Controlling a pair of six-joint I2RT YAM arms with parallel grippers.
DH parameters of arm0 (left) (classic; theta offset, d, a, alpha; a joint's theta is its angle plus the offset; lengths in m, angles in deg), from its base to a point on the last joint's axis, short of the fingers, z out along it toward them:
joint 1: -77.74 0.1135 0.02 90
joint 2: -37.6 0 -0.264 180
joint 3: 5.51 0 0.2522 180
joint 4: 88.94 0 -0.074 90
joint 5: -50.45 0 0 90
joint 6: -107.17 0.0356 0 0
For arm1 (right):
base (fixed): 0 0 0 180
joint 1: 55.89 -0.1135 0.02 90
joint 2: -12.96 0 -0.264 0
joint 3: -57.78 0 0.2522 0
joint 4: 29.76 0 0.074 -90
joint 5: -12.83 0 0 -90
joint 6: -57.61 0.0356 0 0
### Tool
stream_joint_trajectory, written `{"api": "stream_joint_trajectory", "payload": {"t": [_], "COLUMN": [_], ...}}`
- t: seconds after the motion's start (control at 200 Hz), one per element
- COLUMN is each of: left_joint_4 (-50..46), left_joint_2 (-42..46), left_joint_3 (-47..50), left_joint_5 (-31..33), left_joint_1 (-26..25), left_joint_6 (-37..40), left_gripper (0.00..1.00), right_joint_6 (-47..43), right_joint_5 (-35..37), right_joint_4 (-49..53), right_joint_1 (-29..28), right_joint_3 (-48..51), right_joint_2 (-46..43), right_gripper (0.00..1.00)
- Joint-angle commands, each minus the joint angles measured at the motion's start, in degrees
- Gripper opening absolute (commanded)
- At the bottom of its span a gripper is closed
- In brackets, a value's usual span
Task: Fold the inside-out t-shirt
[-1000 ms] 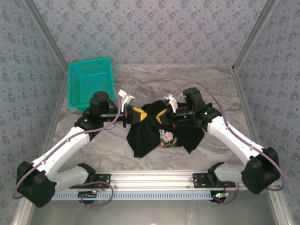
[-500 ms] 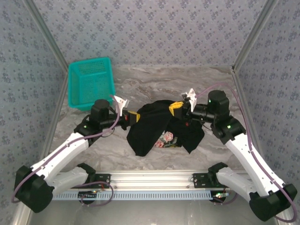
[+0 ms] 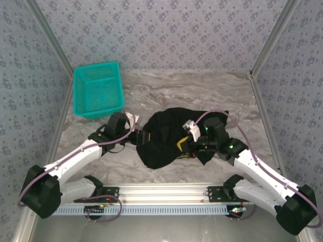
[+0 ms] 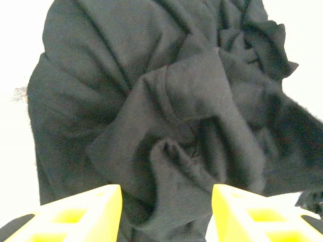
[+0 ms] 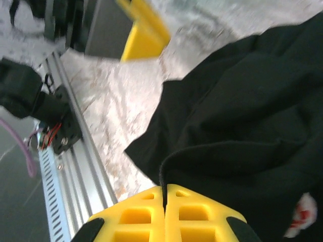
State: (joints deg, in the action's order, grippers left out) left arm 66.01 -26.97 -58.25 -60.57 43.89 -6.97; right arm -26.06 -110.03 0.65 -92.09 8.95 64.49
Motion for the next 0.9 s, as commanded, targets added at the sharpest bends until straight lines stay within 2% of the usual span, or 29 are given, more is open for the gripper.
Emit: {"api": "stream_joint_trajectory", "payload": {"t": [0.0,0.12,0.2,0.38,0.485,0.625,0.769,0.894], "left_joint_4": [-0.8,-5.7,-7.8,-5.7,-5.4,-5.5,-8.0,-11.7], "left_joint_2": [-1.6,-7.2,-9.5,-12.1,-13.9,-17.9,-22.7,-27.7], "left_joint_3": [-6.3,-12.6,-14.8,-15.1,-16.6,-19.9,-23.7,-28.7], "left_joint_5": [-0.5,-0.5,2.5,1.3,1.3,-0.1,-2.5,-0.1], "left_joint_1": [-2.4,-6.3,-9.1,-11.4,-13.1,-15.5,-16.9,-17.8], "left_joint_6": [-2.4,-2.6,-1.7,-2.4,-0.5,1.4,3.6,3.5], "left_gripper": [0.54,0.56,0.56,0.55,0.55,0.55,0.51,0.48], "right_joint_6": [4.3,11.0,15.1,22.3,25.6,26.8,26.0,24.9], "right_joint_5": [2.2,2.0,5.9,11.4,18.6,21.4,21.1,19.6], "right_joint_4": [-1.2,-4.4,-2.9,-0.2,4.5,6.3,6.4,6.7], "right_joint_1": [-2.6,-3.6,-5.4,-8.6,-9.1,-8.0,-5.6,-3.9], "right_joint_3": [2.9,7.8,10.4,13.6,14.0,14.4,14.4,14.4], "right_joint_2": [-0.4,-2.3,-2.3,-1.7,-5.1,-11.1,-15.2,-15.1], "right_gripper": [0.00,0.00,0.00,0.01,0.00,0.00,0.00,0.00]}}
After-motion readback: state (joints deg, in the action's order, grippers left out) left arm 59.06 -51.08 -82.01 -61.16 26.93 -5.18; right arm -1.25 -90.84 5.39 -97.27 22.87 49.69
